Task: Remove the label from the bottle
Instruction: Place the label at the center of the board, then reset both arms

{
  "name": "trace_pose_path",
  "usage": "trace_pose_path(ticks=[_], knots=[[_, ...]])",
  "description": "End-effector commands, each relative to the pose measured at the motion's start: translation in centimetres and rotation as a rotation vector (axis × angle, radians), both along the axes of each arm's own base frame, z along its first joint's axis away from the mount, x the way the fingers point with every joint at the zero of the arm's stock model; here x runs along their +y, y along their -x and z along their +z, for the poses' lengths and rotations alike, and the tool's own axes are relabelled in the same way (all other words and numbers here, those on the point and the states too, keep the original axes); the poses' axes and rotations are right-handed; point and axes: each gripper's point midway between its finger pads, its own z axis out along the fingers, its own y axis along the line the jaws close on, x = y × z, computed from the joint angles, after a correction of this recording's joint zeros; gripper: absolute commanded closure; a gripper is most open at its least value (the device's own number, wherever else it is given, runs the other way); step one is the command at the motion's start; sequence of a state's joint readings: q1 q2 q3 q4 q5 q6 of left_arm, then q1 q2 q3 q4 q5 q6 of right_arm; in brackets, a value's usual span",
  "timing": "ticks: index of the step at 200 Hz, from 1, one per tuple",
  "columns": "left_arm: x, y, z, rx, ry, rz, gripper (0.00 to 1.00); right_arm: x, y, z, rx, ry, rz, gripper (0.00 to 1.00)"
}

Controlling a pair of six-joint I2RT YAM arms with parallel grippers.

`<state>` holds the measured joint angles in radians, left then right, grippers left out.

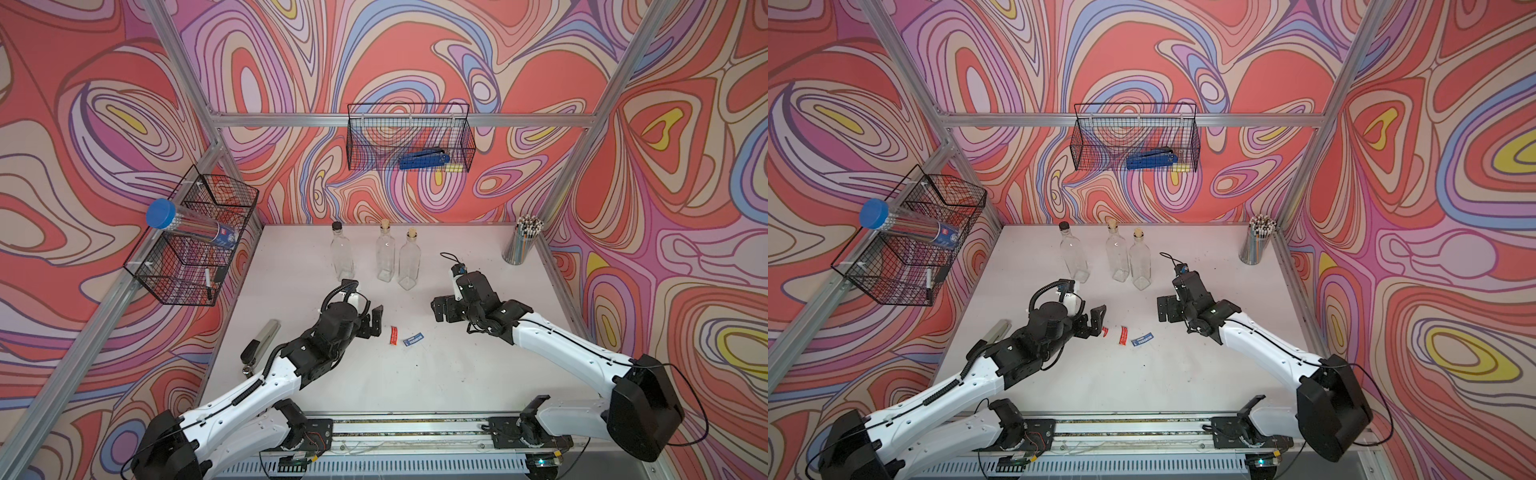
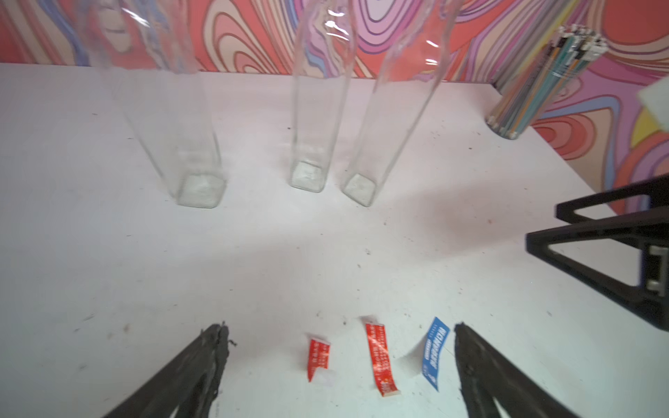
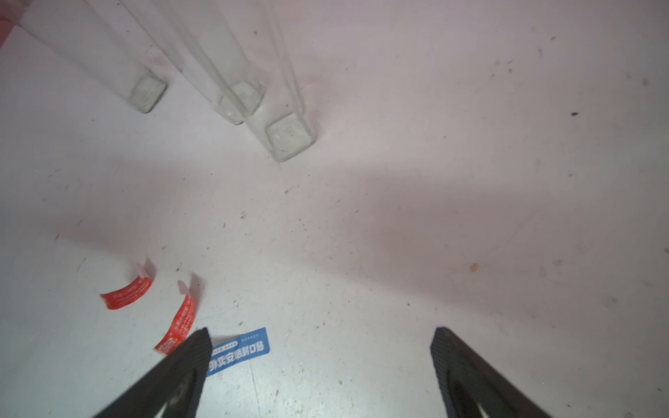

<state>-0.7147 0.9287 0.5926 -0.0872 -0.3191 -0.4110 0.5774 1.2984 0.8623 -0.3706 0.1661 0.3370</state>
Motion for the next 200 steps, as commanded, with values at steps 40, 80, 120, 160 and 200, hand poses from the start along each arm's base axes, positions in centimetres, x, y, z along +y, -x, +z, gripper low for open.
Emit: trace_pose_path(ticks=[40,80,120,160,200], knots=[[8.2,-0.8,-1.5,0.026,-0.197,0.255,0.00,-5.9,-6.1,0.8,-0.191,0.109,-0.204,0.02],[9.6,-1.2,-1.2,-0.019,-0.250,0.282,0.00,-10.4,-9.3,1.8,-0.354,0.159,-0.295,0.02],[10.8,-1.5,-1.6,-0.008,-0.275,0.314,0.00,-16.4,-10.7,1.2,-0.362,0.162,-0.424,0.02],[12.3,-2.2,-1.9,-0.014,-0.284,0.386,0.00,-20.2,-10.7,-0.8,-0.385,0.184,-0.494,0.02],[13.3,-2.6,-3.1,-0.047,-0.325,0.416,0.00,-21.6,-10.8,-2.9,-0.439,0.127,-0.517,0.02]])
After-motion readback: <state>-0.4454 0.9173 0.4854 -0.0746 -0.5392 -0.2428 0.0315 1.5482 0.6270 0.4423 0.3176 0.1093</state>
